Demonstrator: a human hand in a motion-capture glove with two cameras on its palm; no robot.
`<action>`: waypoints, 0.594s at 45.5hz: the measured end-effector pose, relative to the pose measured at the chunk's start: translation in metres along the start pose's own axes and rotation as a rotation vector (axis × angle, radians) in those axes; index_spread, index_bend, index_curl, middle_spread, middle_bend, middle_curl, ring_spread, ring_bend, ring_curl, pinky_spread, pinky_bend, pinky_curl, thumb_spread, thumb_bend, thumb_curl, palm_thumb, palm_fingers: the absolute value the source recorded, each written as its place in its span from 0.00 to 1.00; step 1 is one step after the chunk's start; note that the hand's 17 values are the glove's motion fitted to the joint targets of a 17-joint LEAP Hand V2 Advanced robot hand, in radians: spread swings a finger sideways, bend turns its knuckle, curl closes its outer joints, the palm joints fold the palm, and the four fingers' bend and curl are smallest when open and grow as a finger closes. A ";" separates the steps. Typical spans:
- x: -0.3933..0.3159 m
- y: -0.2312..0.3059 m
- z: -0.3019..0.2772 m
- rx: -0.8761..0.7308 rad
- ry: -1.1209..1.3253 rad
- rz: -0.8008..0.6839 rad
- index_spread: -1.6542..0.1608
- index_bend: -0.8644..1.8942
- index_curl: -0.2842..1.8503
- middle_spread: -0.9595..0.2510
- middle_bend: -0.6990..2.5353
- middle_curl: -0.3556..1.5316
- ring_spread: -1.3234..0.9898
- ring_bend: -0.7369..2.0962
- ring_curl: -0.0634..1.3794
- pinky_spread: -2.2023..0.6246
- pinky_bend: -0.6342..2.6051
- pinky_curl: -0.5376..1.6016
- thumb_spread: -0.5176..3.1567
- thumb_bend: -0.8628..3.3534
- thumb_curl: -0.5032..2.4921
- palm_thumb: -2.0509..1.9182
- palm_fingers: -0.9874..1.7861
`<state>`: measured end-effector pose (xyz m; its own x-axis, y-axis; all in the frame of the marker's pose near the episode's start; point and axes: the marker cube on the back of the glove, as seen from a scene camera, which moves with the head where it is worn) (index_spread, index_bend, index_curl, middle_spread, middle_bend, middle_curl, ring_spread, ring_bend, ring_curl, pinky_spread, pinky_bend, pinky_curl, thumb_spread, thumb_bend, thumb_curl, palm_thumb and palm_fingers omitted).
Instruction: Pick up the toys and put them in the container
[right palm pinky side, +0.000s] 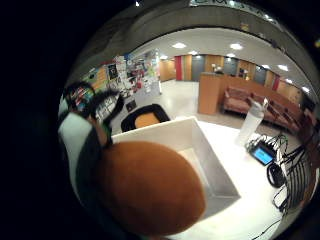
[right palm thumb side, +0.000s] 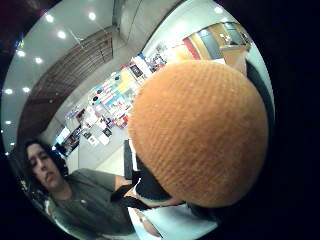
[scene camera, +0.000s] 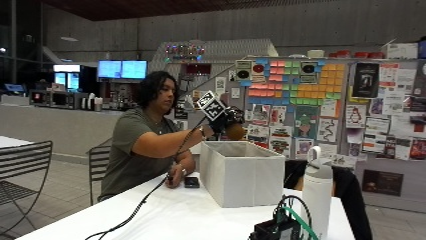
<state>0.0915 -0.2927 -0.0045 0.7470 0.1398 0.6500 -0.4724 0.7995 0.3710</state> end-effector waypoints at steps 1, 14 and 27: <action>0.003 0.001 0.003 -0.024 0.003 0.010 0.74 0.48 0.49 0.61 0.61 0.53 0.45 0.79 0.41 0.64 0.50 0.51 0.47 0.19 0.25 0.49 0.72; 0.006 0.030 -0.011 -0.263 0.020 0.085 0.69 0.44 0.43 0.65 0.46 0.43 0.45 0.57 0.25 0.74 0.42 0.45 0.37 0.18 0.25 0.48 0.34; -0.011 0.134 -0.071 -0.339 -0.033 0.099 0.67 0.44 0.41 0.67 0.42 0.40 0.46 0.55 0.22 0.77 0.40 0.43 0.38 0.18 0.24 0.48 0.38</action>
<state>0.0531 -0.1454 -0.0091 0.6874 0.2120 0.6947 -0.3556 0.9322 0.0674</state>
